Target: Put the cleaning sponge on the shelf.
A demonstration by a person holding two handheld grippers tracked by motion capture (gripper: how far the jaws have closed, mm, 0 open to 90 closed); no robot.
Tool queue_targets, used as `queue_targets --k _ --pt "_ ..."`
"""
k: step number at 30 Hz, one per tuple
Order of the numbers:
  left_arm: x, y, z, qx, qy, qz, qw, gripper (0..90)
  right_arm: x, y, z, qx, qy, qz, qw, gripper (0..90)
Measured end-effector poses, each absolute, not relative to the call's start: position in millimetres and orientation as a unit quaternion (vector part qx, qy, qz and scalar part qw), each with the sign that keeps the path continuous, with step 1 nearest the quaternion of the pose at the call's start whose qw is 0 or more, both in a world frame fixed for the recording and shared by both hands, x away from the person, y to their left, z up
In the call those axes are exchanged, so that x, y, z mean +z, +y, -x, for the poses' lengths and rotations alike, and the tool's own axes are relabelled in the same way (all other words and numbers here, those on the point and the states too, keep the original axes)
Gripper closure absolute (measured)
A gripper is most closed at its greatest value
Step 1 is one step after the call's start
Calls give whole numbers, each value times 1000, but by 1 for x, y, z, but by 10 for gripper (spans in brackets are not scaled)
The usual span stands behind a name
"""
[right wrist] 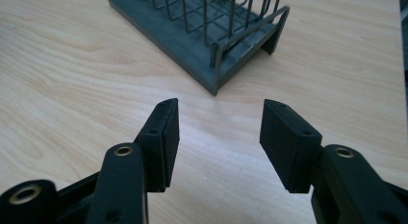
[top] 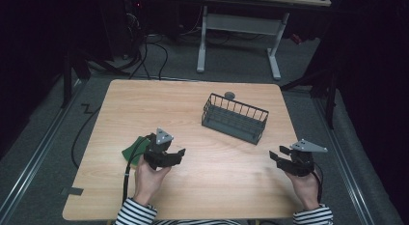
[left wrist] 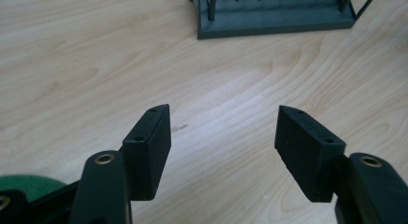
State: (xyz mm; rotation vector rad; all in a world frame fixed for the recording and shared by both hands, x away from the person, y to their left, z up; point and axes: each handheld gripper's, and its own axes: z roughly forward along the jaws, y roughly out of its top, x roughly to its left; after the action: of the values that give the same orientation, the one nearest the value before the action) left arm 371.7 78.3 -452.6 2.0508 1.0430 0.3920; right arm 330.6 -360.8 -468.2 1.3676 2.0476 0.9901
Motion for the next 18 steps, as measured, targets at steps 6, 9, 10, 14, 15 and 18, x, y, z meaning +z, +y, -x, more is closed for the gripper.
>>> queue_targets --k 6,9,10,14,15,18 --pt "-432 73 -387 160 404 -807 401 385 -457 -364 -341 374 741 -503 241 504" --pt "-425 72 -395 154 406 -805 405 388 -448 -363 -350 382 735 -505 240 508" --pt "-424 72 -398 154 407 -803 406 388 -448 -363 -350 382 735 -505 240 508" --pt "-419 68 -411 151 411 -802 406 391 -440 -362 -359 393 732 -502 239 516" --pt "-418 68 -414 148 412 -802 407 396 -438 -361 -361 395 731 -504 237 517" --pt "-415 64 -423 147 413 -801 407 398 -431 -360 -369 398 729 -504 236 518"
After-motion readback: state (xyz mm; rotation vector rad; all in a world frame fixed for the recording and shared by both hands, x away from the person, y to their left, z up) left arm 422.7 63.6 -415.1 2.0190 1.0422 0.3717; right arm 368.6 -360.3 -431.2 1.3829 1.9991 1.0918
